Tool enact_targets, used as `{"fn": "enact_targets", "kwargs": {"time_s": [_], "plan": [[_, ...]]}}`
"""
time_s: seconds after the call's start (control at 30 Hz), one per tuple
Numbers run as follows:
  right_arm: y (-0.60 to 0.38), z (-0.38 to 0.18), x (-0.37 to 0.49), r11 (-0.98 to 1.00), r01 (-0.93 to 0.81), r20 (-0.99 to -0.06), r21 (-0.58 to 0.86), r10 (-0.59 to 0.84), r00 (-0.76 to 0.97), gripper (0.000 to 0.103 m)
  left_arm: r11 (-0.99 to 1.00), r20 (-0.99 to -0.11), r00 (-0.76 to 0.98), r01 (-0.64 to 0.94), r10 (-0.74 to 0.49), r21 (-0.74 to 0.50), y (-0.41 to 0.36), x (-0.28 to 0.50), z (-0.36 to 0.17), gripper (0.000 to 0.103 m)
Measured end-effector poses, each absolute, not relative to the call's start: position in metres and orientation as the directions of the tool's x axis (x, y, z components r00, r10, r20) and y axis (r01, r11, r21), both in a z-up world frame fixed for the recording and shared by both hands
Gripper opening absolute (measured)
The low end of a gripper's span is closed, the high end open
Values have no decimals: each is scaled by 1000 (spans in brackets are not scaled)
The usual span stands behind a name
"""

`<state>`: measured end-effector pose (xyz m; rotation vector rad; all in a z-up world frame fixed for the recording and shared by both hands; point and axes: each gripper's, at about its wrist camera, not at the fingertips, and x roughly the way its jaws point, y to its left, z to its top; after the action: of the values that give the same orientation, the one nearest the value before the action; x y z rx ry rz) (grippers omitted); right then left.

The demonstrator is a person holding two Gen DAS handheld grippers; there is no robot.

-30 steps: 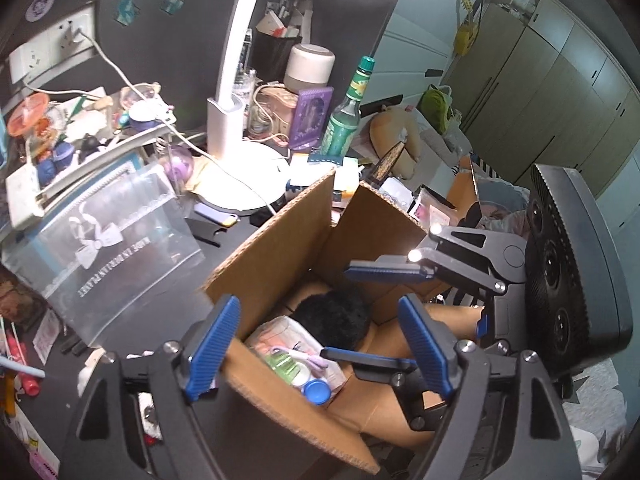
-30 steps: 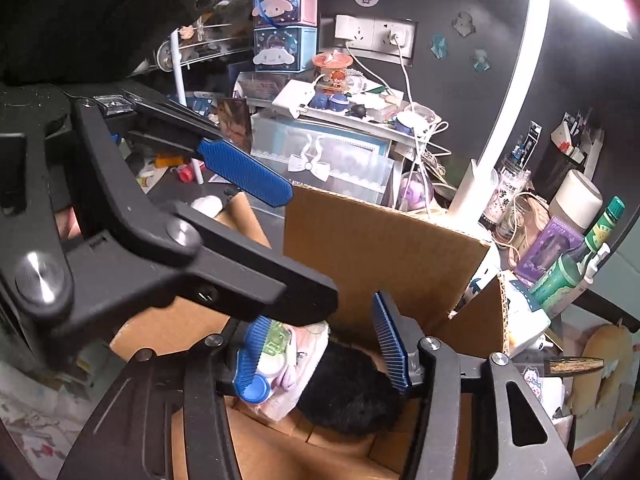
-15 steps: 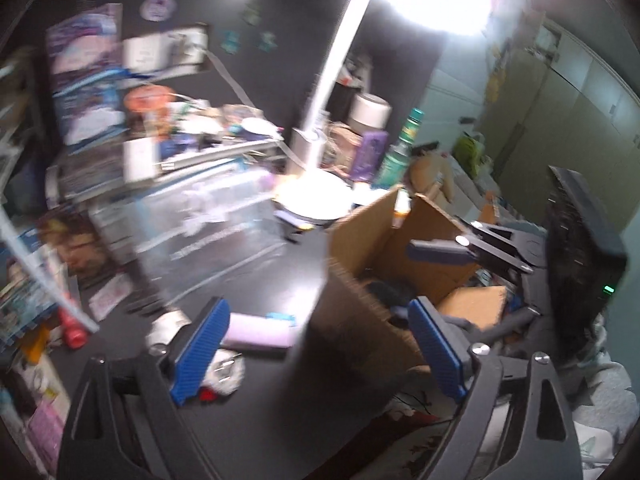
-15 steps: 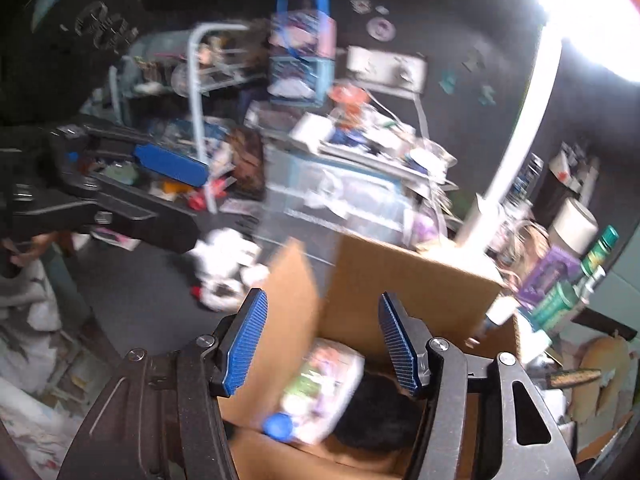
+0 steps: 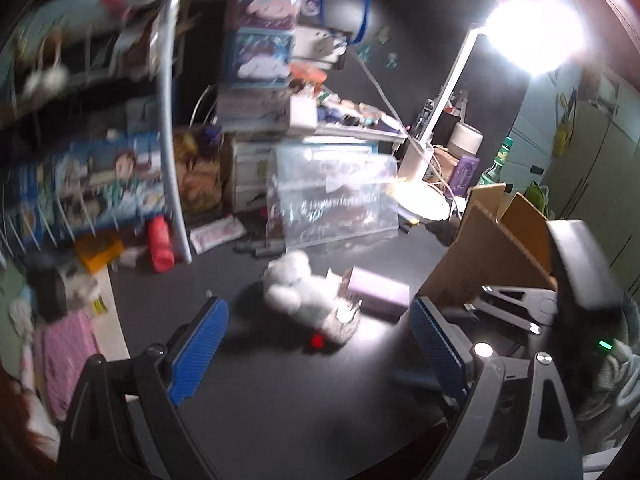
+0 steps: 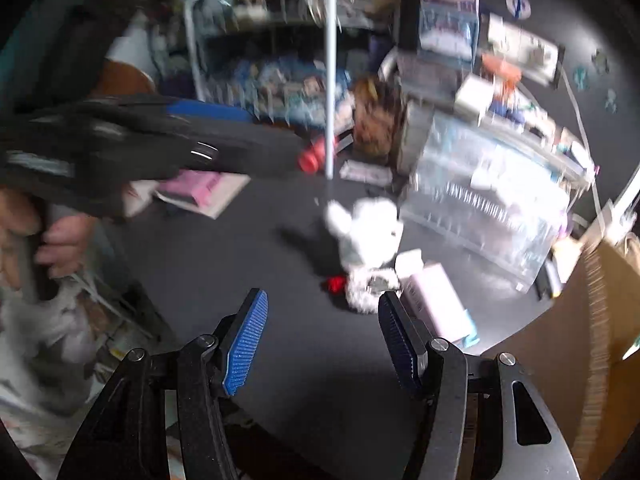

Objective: Organize objects
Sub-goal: 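Move the right gripper back over the desk to the lavender box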

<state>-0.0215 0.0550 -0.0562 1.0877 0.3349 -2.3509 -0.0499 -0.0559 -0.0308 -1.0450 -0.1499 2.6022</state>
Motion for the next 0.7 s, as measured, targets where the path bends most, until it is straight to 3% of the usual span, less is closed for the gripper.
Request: {"fn": "enact_targets", "kwargs": {"time_s": [0.07, 0.17, 0.33, 0.6, 0.7], "plan": [[52, -76, -32, -863, 504, -772, -43, -291, -564, 55, -934, -652, -670, -264, 356, -239, -61, -46, -42, 91], [60, -99, -51, -901, 414, -768, -130, -173, -617, 67, -936, -656, -667, -253, 352, -246, -66, -41, -58, 91], [72, -129, -84, -929, 300, -757, -215, -35, -652, 68, -944, -687, -646, -228, 331, -240, -67, -37, -80, 91], [83, -148, -112, -935, 240, -754, -261, 43, -655, 74, -935, -698, -622, -242, 354, -259, -61, -39, -89, 91], [80, -149, -110, -933, 258, -769, -250, 29, -639, 81, -932, -697, -618, -246, 363, -267, -61, -41, -90, 91]]}}
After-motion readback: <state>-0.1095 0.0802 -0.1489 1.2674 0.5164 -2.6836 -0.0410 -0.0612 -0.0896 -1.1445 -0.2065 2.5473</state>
